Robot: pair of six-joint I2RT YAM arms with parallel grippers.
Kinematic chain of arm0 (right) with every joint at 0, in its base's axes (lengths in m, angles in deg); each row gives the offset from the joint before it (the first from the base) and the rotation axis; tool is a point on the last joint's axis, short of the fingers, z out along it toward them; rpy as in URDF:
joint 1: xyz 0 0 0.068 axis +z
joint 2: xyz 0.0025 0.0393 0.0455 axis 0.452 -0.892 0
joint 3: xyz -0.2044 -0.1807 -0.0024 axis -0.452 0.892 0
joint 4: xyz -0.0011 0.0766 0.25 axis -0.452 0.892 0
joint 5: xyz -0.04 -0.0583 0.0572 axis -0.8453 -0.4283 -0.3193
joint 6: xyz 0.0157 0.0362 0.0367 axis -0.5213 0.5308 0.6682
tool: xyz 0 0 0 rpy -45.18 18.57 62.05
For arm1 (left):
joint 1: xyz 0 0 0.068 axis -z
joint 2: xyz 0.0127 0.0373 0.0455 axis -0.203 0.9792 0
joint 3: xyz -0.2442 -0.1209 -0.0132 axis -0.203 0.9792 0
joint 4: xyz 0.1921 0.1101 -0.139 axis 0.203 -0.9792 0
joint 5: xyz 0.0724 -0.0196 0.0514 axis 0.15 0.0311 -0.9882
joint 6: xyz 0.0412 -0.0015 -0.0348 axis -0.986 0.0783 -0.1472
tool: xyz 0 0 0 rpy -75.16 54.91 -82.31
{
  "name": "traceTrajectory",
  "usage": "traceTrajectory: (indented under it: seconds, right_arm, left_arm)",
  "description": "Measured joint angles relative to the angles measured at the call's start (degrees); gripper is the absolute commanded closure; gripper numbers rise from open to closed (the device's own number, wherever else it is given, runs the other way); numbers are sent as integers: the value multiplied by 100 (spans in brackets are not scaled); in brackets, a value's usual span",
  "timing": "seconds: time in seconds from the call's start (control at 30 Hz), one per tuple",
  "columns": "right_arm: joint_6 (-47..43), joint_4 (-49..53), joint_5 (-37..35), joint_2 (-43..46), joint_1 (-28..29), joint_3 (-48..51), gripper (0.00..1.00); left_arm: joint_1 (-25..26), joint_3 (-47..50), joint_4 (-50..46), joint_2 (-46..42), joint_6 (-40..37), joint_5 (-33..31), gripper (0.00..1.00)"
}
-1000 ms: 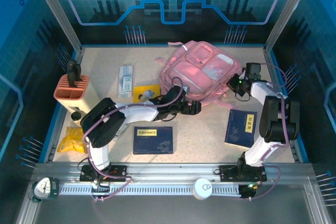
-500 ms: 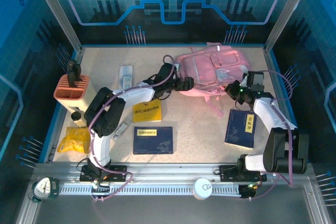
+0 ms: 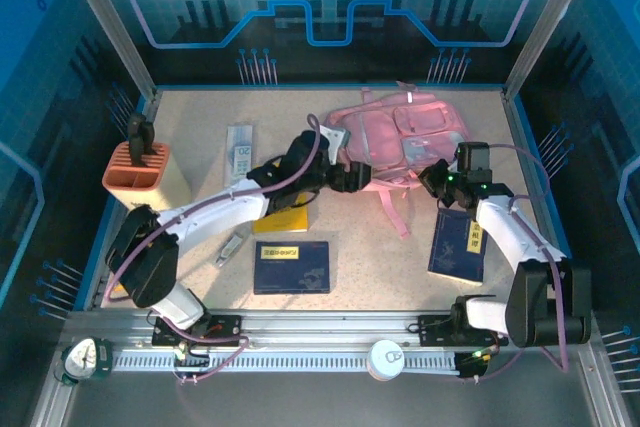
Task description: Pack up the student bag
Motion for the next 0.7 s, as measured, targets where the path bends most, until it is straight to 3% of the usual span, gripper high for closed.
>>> traceTrajectory:
  seconds: [0.33, 0.7]
  right_arm:
    - [295, 170, -146, 361, 210, 4, 100]
    - [485, 271, -275, 529, 393, 76, 100]
  left_arm:
    - [1272, 428, 601, 667, -363, -546, 31]
    - [1469, -308, 1038, 1808, -616, -1268, 40]
